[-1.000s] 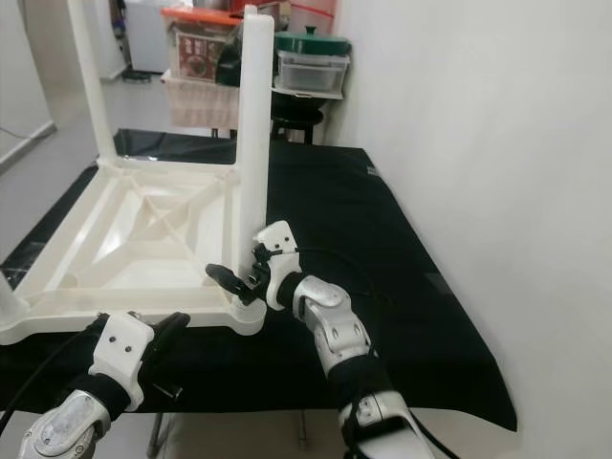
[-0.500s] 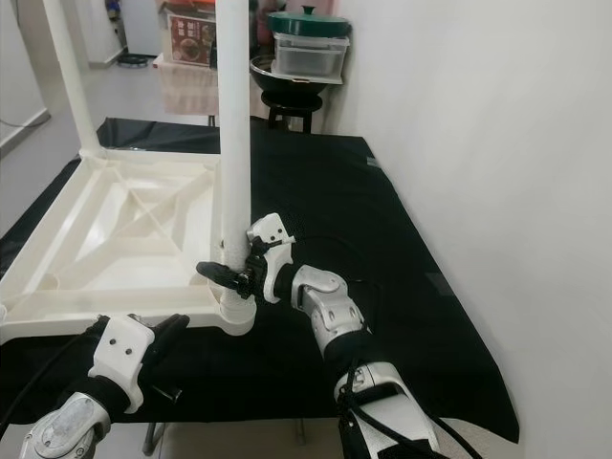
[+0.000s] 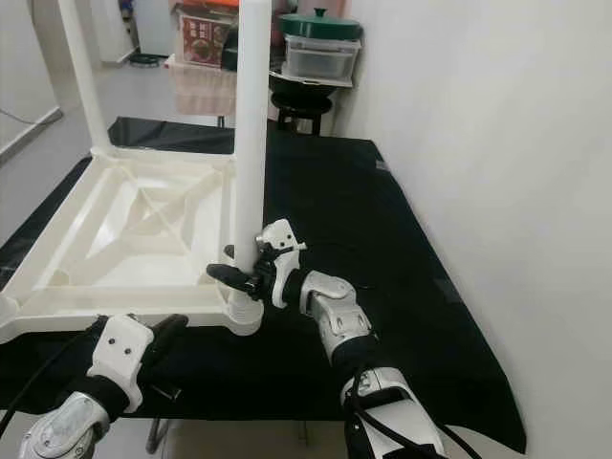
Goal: Building children table
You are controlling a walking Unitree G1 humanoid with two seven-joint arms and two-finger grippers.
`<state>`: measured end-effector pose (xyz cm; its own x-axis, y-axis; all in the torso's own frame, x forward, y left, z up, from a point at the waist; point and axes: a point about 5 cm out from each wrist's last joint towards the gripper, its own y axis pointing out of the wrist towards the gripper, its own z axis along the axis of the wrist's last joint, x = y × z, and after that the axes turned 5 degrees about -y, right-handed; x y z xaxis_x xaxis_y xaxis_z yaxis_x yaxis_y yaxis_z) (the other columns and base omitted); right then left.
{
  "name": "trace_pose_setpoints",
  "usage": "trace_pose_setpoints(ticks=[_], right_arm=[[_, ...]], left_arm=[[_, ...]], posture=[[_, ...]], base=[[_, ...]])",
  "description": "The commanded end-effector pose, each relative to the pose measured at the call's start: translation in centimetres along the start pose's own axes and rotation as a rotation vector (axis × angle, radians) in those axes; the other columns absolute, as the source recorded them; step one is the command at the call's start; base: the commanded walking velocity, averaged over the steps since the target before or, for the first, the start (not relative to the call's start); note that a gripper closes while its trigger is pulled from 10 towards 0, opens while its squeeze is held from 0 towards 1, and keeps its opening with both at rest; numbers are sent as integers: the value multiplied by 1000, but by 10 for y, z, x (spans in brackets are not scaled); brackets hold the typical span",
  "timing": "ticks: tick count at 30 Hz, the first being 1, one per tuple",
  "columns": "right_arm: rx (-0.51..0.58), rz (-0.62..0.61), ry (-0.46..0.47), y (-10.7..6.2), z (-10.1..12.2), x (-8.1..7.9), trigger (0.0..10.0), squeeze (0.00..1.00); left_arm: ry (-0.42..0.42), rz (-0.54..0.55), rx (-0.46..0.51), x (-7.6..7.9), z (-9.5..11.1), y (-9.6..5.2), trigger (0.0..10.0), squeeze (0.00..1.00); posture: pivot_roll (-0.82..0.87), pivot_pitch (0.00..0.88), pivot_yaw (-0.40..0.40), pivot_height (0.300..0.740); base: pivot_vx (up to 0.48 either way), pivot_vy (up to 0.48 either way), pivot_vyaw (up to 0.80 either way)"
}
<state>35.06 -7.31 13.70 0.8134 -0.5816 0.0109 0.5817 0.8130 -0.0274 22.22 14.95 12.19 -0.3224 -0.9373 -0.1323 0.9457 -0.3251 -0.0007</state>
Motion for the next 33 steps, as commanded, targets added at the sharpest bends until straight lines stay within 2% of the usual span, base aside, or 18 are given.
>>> trace_pose_setpoints(ticks=[1,2,3,4,5,7,9,11,12,13,14,15,16,17,25,26,27,33], right_arm=[[-128,-348,64,-13,-31,3,0,0],[-190,-475,115,-19,-58,-31,0,0],[-248,-543,168,-23,-74,-52,0,0],[-248,-543,168,-23,-74,-52,0,0],[-275,-571,217,-26,-83,-62,0,0],[-261,-582,197,-29,-81,-55,0,0],[-227,-615,131,-28,-70,-31,0,0],[-217,-616,113,-27,-67,-25,0,0],[-216,-612,106,-24,-66,-26,2627,0],[-216,-612,106,-24,-66,-26,2627,0],[-221,-613,98,-23,-65,-26,7804,0],[-211,-593,104,-21,-65,-28,10000,0],[-202,-564,112,-19,-64,-31,10000,0],[-171,-498,105,-15,-60,-35,10000,1000],[-72,-276,93,-9,-35,-56,10000,1000],[-42,-232,94,-12,-29,-56,10000,533],[-8,-182,90,-15,-24,-53,10000,0],[37,-79,62,-33,-21,-48,10000,0]], left_arm=[[-4,-2,-13,0,-4,-1,10000,0],[-10,-11,-21,2,-7,0,10000,0],[-17,-24,-30,4,-10,2,10000,0],[-17,-24,-30,4,-10,2,10000,0],[-25,-32,-37,6,-13,4,10000,0],[-49,-38,-50,10,-18,6,10000,0],[-68,-75,-97,22,-32,6,10000,0],[-73,-88,-116,27,-38,6,10000,0],[-72,-88,-125,30,-42,6,10000,0],[-72,-88,-125,30,-42,6,10000,0],[-72,-82,-127,30,-43,7,10000,0],[-78,-72,-125,29,-43,10,10000,0],[-83,-66,-123,28,-42,11,10000,0],[-79,-68,-123,27,-42,13,10000,0],[-57,-71,-115,25,-42,21,10000,0],[-57,-59,-112,24,-42,23,10000,0],[-55,-39,-109,21,-42,25,10000,0],[-44,33,-118,11,-42,28,10000,0]], posture=[[147,0,-97,740],[144,0,-91,740],[132,0,-76,740],[132,0,-76,740],[115,0,-62,740],[110,0,-59,740],[106,0,-73,740],[104,0,-73,740],[106,0,-73,740],[106,0,-73,740],[106,0,-72,740],[106,0,-69,740],[106,0,-69,740],[105,0,-66,740],[99,0,-58,740],[95,0,-54,740],[89,0,-47,740],[82,0,-40,740]], base=[[0,0,0],[0,0,0],[0,0,0],[0,0,0],[0,0,0],[0,0,0],[0,0,0],[0,0,0],[0,0,0],[0,0,0],[0,0,0],[0,0,0],[0,0,0],[0,0,0],[0,0,0],[0,0,0],[0,0,0],[0,0,0]])
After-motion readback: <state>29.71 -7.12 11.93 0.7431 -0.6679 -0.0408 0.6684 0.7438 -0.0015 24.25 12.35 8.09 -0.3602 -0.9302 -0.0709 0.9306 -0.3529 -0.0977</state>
